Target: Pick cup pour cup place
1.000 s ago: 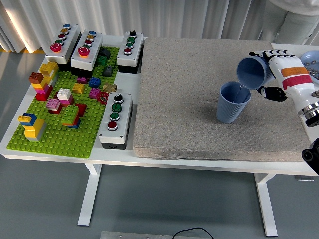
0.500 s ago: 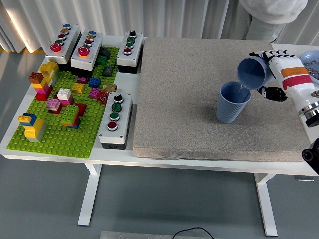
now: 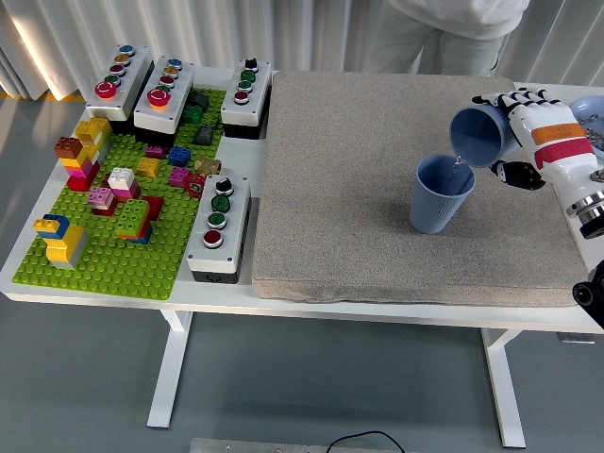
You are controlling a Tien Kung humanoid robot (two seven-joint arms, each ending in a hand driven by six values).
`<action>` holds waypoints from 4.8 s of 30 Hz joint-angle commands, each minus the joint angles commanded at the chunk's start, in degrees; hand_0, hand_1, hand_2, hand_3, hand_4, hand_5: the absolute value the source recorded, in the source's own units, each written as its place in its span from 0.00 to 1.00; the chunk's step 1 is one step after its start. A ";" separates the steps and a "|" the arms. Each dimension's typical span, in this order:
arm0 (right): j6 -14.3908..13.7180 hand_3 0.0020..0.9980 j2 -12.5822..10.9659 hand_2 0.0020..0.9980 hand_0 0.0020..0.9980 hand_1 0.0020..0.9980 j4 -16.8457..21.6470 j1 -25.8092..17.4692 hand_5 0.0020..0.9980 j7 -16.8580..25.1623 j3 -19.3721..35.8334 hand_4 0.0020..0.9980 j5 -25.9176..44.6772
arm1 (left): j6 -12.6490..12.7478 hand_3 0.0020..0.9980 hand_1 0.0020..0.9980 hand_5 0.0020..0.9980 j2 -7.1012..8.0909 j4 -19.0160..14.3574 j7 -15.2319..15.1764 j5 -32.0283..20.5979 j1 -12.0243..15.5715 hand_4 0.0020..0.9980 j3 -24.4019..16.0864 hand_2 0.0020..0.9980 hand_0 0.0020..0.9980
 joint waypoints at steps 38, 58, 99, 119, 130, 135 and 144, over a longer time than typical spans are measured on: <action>-5.09 0.56 -0.55 0.54 0.89 0.68 -1.75 0.60 0.01 -1.14 -3.32 0.65 -1.83 | -0.04 0.68 0.78 0.95 0.14 0.00 0.00 -0.19 0.16 0.51 0.34 0.83 0.73; -3.07 0.55 -0.12 0.54 0.89 0.69 -0.84 -0.04 0.01 -1.56 -1.98 0.65 2.78 | -0.03 0.68 0.78 0.95 0.12 0.00 0.01 -0.15 0.11 0.51 0.18 0.82 0.73; 25.60 0.55 3.19 0.54 0.86 0.68 -7.34 -4.90 0.02 -14.73 22.85 0.64 94.20 | -0.04 0.68 0.78 0.95 -0.17 0.00 0.06 -0.07 0.46 0.51 0.25 0.83 0.73; 23.65 0.55 4.06 0.54 0.86 0.68 -5.20 -8.48 0.03 -7.56 21.20 0.63 79.53 | -0.09 0.68 0.78 0.95 -0.42 0.00 0.05 -0.17 0.12 0.51 0.38 0.83 0.73; 22.15 0.55 4.96 0.54 0.86 0.68 -5.75 -11.08 0.03 -4.76 20.03 0.63 73.60 | -0.12 0.68 0.78 0.95 -0.56 0.00 0.08 -0.31 0.13 0.51 0.54 0.83 0.73; 22.05 0.55 5.28 0.54 0.86 0.68 -6.66 -11.47 0.03 -3.85 19.82 0.63 72.55 | -0.19 0.68 0.78 0.95 -0.57 0.00 0.11 -0.32 0.06 0.51 0.71 0.83 0.73; 22.45 0.56 5.91 0.54 0.86 0.68 -8.39 -11.67 0.03 -1.79 19.05 0.63 70.39 | -0.22 0.68 0.78 0.95 -0.58 0.00 0.07 -1.00 0.15 0.51 1.53 0.83 0.73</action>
